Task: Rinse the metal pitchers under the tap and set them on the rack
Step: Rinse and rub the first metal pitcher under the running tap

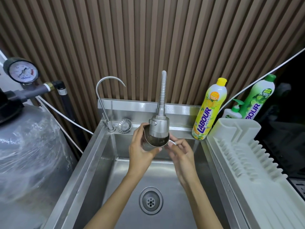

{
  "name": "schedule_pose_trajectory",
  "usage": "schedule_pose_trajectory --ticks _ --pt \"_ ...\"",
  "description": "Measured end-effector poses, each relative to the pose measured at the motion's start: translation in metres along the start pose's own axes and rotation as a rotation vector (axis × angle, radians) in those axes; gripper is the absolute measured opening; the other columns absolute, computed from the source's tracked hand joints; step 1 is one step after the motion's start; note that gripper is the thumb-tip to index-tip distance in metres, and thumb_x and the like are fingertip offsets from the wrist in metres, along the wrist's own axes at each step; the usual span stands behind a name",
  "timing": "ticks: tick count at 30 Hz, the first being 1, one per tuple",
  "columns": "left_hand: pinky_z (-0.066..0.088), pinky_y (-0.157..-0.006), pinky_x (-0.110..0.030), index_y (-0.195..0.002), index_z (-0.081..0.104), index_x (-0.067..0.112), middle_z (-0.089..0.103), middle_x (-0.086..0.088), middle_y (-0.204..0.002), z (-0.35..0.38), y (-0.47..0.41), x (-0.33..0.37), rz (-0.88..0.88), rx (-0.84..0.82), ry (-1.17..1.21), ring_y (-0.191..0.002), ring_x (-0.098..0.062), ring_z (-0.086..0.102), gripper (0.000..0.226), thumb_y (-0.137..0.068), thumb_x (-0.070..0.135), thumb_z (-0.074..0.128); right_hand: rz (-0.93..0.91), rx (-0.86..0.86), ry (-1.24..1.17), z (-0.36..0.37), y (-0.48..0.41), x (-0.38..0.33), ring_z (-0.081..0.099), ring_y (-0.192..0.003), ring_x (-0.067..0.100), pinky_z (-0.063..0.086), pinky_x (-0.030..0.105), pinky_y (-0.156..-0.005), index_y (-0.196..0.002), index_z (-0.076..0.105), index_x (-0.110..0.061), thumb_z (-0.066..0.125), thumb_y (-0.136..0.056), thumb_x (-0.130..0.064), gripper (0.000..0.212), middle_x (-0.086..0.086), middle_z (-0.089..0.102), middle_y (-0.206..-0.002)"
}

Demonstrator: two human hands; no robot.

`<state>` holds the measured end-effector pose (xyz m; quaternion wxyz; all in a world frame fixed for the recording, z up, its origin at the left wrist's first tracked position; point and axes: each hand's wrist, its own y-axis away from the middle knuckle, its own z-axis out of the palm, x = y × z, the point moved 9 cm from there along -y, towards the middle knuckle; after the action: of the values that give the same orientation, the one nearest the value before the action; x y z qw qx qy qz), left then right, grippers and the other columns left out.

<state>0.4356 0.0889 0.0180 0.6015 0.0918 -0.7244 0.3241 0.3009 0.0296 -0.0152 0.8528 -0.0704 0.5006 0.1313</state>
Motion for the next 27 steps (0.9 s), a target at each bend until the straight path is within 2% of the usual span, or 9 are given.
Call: schedule_pose_trajectory --ticks 2,4,8,11,13,17,21,24,27 --pt "0.038 -0.089 -0.006 -0.117 0.047 0.045 0.05 0.026 -0.113 -0.007 -0.002 0.011 0.059 -0.009 -0.146 -0.104 0.012 0.051 0.08 -0.052 0.013 0.083 0.07 -0.006 -0.166 0.004 -0.001 0.017 0.065 -0.095 0.027 0.056 0.033 -0.084 -0.067 0.046 -0.006 0.051 -0.086 0.008 0.024 0.009 0.067 -0.103" --pt "0.039 -0.088 -0.005 -0.121 0.053 0.033 0.046 0.025 -0.11 -0.014 -0.004 0.017 0.08 -0.007 -0.252 -0.101 0.009 0.051 0.08 -0.05 0.016 0.086 0.101 -0.023 -0.17 0.009 0.001 0.023 0.061 -0.093 0.031 0.058 0.035 -0.08 -0.068 0.047 -0.005 0.052 -0.087 0.004 0.021 0.014 0.065 -0.095" --pt "0.032 -0.085 0.002 -0.119 0.059 0.021 0.046 0.013 -0.098 -0.024 -0.003 0.024 0.029 0.039 -0.385 -0.101 -0.01 0.05 0.081 -0.046 0.04 0.088 0.126 0.015 0.063 0.008 0.009 0.014 0.065 -0.077 0.032 0.06 0.04 -0.069 -0.075 0.055 -0.001 0.058 -0.088 -0.01 0.016 0.021 0.064 -0.078" --pt "0.037 -0.071 -0.001 -0.099 0.065 0.023 0.053 0.008 -0.089 -0.022 0.003 0.021 -0.049 0.027 -0.426 -0.086 -0.009 0.056 0.074 -0.042 0.068 0.074 0.12 0.096 0.273 -0.001 0.016 -0.007 0.069 -0.065 0.026 0.059 0.035 -0.055 -0.07 0.058 -0.006 0.065 -0.085 -0.017 0.019 0.013 0.069 -0.069" --pt "0.038 -0.066 0.001 -0.086 0.065 0.031 0.057 0.009 -0.08 -0.018 0.007 0.014 -0.097 -0.01 -0.428 -0.075 0.0 0.059 0.063 -0.042 0.076 0.068 0.113 0.151 0.424 -0.01 0.02 -0.023 0.072 -0.063 0.02 0.059 0.035 -0.051 -0.068 0.057 -0.006 0.069 -0.082 -0.019 0.023 0.007 0.071 -0.068" --pt "0.038 -0.061 0.003 -0.073 0.067 0.038 0.066 0.013 -0.071 -0.002 0.017 -0.01 -0.247 -0.088 -0.248 -0.064 0.015 0.06 0.025 -0.056 0.049 0.081 0.013 0.222 0.791 -0.02 0.024 -0.055 0.071 -0.063 0.024 0.059 0.046 -0.057 -0.064 0.057 -0.012 0.074 -0.076 -0.027 0.026 0.012 0.07 -0.076" --pt "0.046 -0.072 -0.006 -0.092 0.069 0.032 0.075 0.013 -0.086 0.016 0.021 -0.024 -0.273 -0.182 -0.035 -0.084 0.005 0.067 0.044 -0.053 0.036 0.087 -0.203 0.214 1.0 -0.01 0.028 -0.074 0.067 -0.072 0.023 0.056 0.04 -0.071 -0.061 0.052 -0.02 0.074 -0.075 -0.025 0.027 0.003 0.07 -0.074" --pt "0.049 -0.079 -0.01 -0.113 0.061 0.016 0.07 0.0 -0.109 0.016 0.015 -0.022 -0.194 -0.124 0.105 -0.105 -0.004 0.063 0.061 -0.058 0.005 0.084 -0.224 0.12 0.771 -0.006 0.022 -0.066 0.069 -0.09 0.015 0.053 0.03 -0.083 -0.065 0.048 -0.015 0.069 -0.079 -0.008 0.026 -0.003 0.072 -0.097" --pt "0.046 -0.09 -0.013 -0.117 0.054 0.028 0.06 0.01 -0.118 0.007 0.003 -0.01 -0.098 -0.082 0.121 -0.112 0.003 0.056 0.073 -0.056 0.001 0.085 -0.117 -0.014 0.44 -0.002 0.009 -0.041 0.065 -0.106 0.009 0.046 0.031 -0.096 -0.067 0.047 -0.012 0.066 -0.082 -0.003 0.026 -0.007 0.071 -0.108"
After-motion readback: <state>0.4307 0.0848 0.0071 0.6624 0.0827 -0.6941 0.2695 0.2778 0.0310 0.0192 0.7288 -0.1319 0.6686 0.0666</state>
